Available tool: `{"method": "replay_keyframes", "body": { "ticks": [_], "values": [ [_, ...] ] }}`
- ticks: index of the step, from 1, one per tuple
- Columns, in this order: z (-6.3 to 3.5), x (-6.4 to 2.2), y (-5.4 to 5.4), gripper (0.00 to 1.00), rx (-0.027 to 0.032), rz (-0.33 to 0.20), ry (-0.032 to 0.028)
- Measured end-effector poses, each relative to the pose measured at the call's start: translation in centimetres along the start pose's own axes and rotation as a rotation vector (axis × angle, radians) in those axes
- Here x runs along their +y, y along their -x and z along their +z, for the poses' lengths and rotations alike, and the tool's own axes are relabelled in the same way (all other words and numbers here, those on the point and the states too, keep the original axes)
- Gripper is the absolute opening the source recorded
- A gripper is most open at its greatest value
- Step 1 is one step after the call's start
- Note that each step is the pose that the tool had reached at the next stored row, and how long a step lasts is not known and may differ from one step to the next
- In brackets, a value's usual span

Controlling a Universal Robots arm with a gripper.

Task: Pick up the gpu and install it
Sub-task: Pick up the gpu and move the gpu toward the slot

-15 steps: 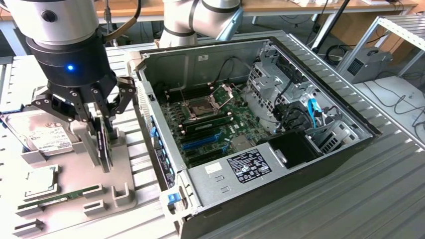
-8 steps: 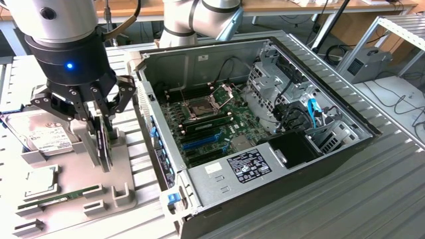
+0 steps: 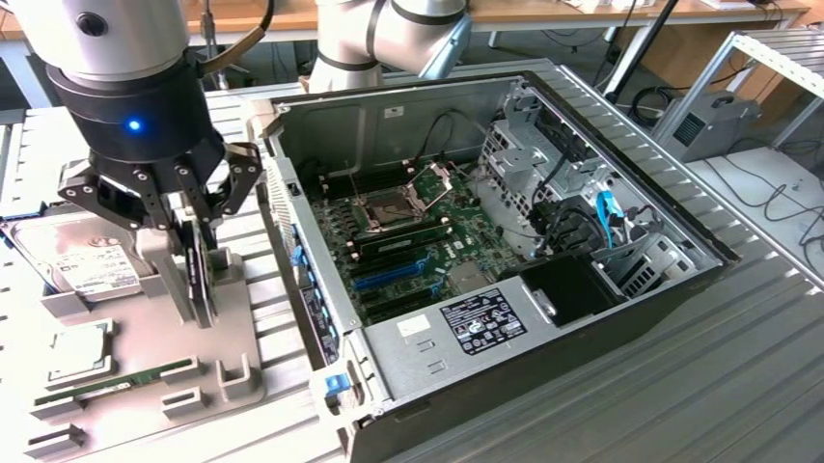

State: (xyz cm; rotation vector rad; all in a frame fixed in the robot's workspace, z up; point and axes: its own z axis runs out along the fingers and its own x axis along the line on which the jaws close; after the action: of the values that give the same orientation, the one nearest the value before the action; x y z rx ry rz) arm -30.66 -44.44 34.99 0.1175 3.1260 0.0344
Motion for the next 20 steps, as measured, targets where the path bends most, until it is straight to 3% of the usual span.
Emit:
{"method": "replay_keyframes", "body": {
  "ticks": [1, 2, 5, 10, 17, 20],
  "values": [
    [-0.01, 0.00, 0.0, 0.29, 0.0008, 0.000, 0.0102],
    [-0.02, 0.00, 0.0, 0.29, 0.0011, 0.000, 0.0151],
    [-0.12, 0.00, 0.0, 0.29, 0.0013, 0.000, 0.0195],
    [-1.17, 0.03, 0.0, 0.29, 0.0025, 0.001, 0.0345],
    [-2.54, 0.06, 0.0, 0.29, 0.0035, 0.001, 0.0472],
    [-2.76, 0.06, 0.0, 0.29, 0.0035, 0.001, 0.0477]
  ]
}}
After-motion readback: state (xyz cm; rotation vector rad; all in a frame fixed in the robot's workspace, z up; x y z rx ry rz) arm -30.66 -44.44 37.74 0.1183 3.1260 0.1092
